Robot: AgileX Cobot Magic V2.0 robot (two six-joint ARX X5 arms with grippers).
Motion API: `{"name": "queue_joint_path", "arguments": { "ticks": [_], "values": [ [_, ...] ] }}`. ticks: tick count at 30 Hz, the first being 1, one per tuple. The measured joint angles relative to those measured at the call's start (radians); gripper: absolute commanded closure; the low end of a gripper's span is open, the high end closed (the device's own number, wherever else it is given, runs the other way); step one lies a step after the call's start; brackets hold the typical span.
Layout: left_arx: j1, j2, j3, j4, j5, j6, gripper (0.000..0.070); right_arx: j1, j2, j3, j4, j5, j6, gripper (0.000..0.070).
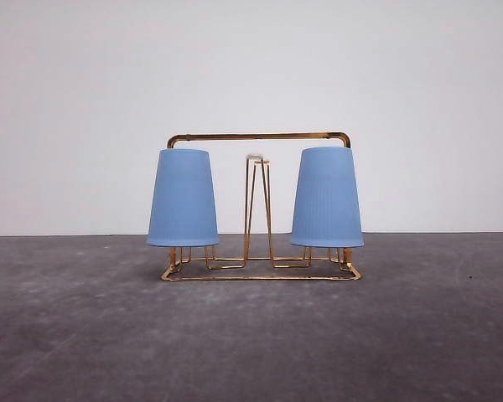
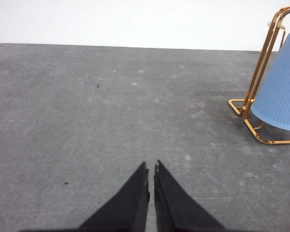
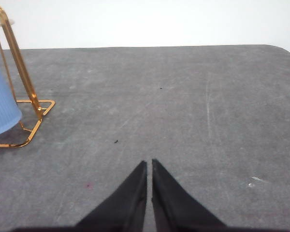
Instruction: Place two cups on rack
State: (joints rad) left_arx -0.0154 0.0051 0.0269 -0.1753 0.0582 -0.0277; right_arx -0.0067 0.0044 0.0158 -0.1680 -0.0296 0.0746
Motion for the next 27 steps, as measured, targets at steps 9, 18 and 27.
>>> {"name": "queue_joint_path", "arguments": {
  "ticks": [9, 18, 27],
  "values": [
    [0.000, 0.000, 0.000, 0.000, 0.000, 0.000, 0.0700, 0.000, 0.000, 0.000, 0.000, 0.000, 0.000, 0.0686],
    [0.000, 0.000, 0.000, 0.000, 0.000, 0.000, 0.0700, 0.000, 0.000, 0.000, 0.000, 0.000, 0.000, 0.0686],
    [0.000, 0.000, 0.000, 0.000, 0.000, 0.000, 0.0700, 0.000, 0.000, 0.000, 0.000, 0.000, 0.000, 0.0686]
  ]
}}
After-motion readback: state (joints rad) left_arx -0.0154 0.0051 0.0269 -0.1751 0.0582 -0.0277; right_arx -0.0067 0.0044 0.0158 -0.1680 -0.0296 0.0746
